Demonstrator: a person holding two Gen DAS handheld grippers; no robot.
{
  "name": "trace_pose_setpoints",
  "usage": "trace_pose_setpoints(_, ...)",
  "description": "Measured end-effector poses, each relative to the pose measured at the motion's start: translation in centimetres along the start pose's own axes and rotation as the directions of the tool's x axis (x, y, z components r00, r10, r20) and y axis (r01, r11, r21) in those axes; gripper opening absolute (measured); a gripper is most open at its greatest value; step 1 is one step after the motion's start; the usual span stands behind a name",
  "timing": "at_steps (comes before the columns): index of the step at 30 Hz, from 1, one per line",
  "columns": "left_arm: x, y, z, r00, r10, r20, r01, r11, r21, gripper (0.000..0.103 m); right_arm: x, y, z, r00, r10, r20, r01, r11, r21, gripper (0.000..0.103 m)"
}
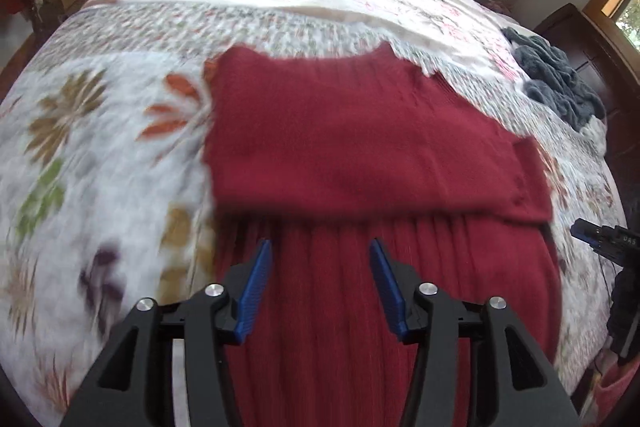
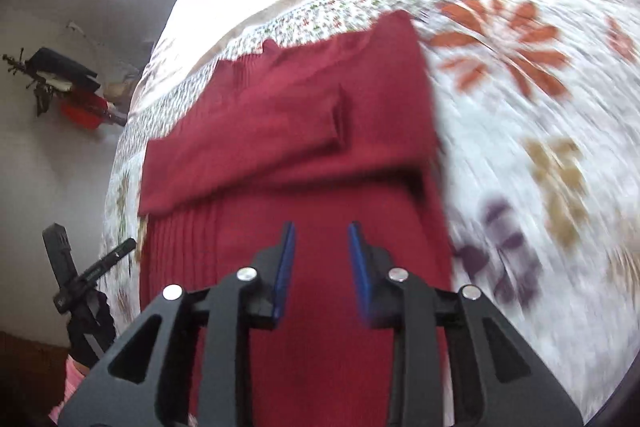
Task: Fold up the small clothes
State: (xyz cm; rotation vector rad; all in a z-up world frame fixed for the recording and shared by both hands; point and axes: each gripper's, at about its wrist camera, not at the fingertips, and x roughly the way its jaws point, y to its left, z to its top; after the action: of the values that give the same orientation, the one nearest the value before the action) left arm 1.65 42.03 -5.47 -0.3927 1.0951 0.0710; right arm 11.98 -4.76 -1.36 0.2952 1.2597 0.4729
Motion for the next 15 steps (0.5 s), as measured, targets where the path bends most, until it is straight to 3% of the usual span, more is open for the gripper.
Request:
trace_pose_setpoints(2,-1.8,0.4,-2.9,1.000,0.018,-0.019,-0.018,1.000,-0.004,0.054,-1.9,-0.8,-3.4,1.000,-0.003,-0.004,0.003,1.000,0.014,0.039)
trace_pose_setpoints(10,-7.1,3.0,-13.4,0.994,0.040,-0.100,-0.047,0.997,-0.068,0.065,-6.4,-3.2,-15.7,0.997,-0.073,-0.038,0.074,0.997,0.038,0.040)
trace_pose_setpoints(15,-8.5,4.5,-18.0,0.990,0.042,-0.136,-0.056,0.993,-0.100,0.065,-6.6,-4.2,-20.6,0.993,-0.075,-0.086,0.078,0.996,0.039,0.044)
